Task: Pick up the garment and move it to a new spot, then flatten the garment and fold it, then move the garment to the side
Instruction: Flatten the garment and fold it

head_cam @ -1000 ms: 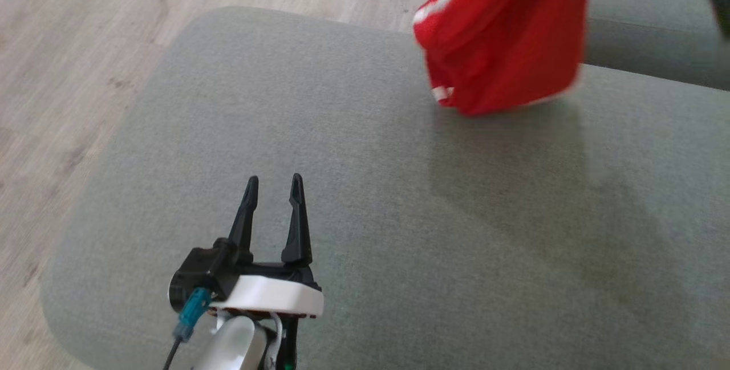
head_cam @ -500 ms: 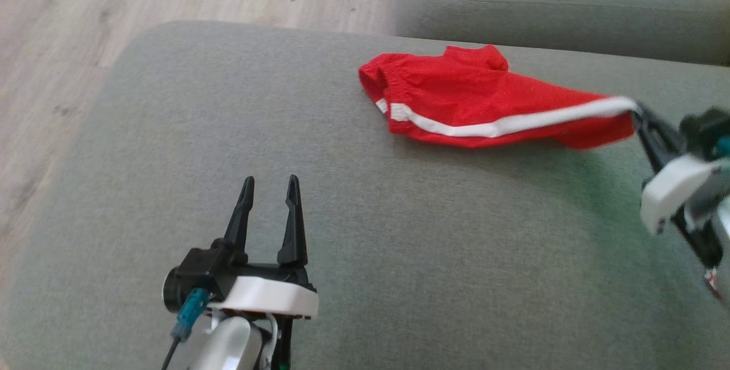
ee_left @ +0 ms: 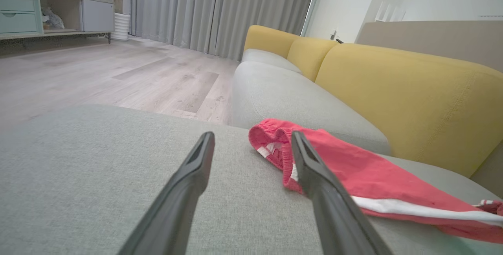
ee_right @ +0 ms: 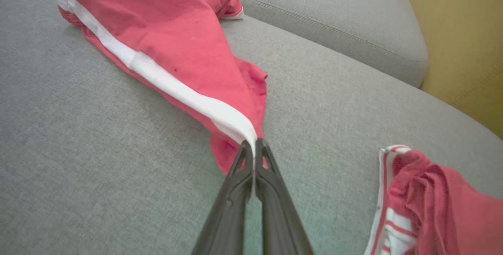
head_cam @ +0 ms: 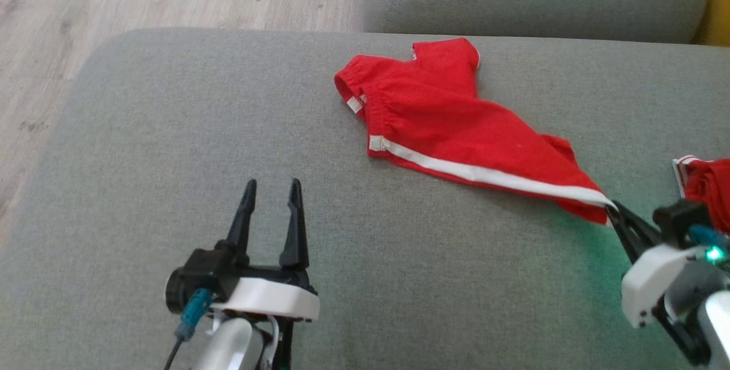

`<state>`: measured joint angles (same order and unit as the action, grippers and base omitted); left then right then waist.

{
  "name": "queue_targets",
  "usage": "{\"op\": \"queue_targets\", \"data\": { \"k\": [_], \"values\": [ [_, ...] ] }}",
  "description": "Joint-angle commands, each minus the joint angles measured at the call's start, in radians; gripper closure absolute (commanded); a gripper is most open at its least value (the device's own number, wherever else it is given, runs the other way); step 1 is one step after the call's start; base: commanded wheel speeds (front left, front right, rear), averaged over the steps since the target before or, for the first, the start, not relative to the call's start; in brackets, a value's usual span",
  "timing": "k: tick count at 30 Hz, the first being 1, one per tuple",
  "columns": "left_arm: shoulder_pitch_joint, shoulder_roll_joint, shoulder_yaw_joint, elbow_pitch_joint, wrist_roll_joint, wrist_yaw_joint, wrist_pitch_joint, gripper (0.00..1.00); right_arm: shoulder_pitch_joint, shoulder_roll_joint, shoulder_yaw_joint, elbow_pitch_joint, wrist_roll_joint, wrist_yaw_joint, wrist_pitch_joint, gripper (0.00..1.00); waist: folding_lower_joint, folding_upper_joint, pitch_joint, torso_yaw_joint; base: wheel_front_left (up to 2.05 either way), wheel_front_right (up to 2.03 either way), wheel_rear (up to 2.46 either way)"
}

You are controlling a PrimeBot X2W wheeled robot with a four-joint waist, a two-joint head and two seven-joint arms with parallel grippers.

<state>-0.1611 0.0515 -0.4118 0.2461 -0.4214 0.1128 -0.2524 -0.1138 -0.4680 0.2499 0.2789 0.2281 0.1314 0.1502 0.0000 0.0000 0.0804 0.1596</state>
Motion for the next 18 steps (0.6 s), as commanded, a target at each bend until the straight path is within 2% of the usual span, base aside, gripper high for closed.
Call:
{"op": "queue_targets", "data": {
  "k": [1,6,7,8,9,12,13,18],
  "values": [
    [-0.048,-0.001,0.019,-0.014,0.005,-0.009,-0.009,0.0,0.032,-0.001,-0.026,-0.079,-0.024,-0.001,0.018,1.0,0.0,0.0,0.001,0.001,0.0,0.0,0.0],
    [-0.068,-0.001,0.012,0.004,0.003,-0.007,-0.009,0.0,0.126,0.052,-0.098,-0.19,-0.078,-0.001,0.059,1.0,0.0,0.0,-0.001,-0.01,0.0,0.0,0.0],
    [-0.071,-0.001,0.01,0.004,0.002,-0.007,-0.009,0.0,0.135,0.065,-0.12,-0.206,-0.093,-0.001,0.058,0.67,0.0,0.0,0.001,-0.012,0.0,0.0,0.0],
    [-0.073,-0.001,0.008,0.005,0.002,-0.007,-0.009,0.0,0.14,0.088,-0.146,-0.222,-0.099,-0.001,0.056,0.17,0.0,0.0,0.003,-0.013,0.0,0.0,0.0],
    [-0.076,-0.001,0.005,0.005,0.001,-0.007,-0.009,0.0,0.14,0.125,-0.173,-0.242,-0.09,-0.001,0.055,0.0,0.0,0.0,0.005,-0.015,0.0,0.0,0.0],
    [-0.084,-0.001,0.003,0.004,-0.001,-0.004,-0.009,0.0,0.132,0.219,-0.206,-0.311,-0.076,-0.001,0.04,0.0,0.0,0.0,0.007,-0.025,0.0,0.0,0.0],
    [-0.084,-0.001,0.003,0.004,-0.001,-0.004,-0.009,0.0,0.132,0.219,-0.206,-0.311,-0.076,-0.001,0.04,0.0,0.0,0.0,0.007,-0.025,0.0,0.0,0.0],
    [-0.09,-0.001,0.005,-0.001,0.005,-0.005,-0.009,0.0,0.109,0.339,-0.237,-0.386,-0.08,-0.001,-0.036,0.0,0.0,0.0,0.006,-0.042,0.0,0.0,0.0]
  ]
}}
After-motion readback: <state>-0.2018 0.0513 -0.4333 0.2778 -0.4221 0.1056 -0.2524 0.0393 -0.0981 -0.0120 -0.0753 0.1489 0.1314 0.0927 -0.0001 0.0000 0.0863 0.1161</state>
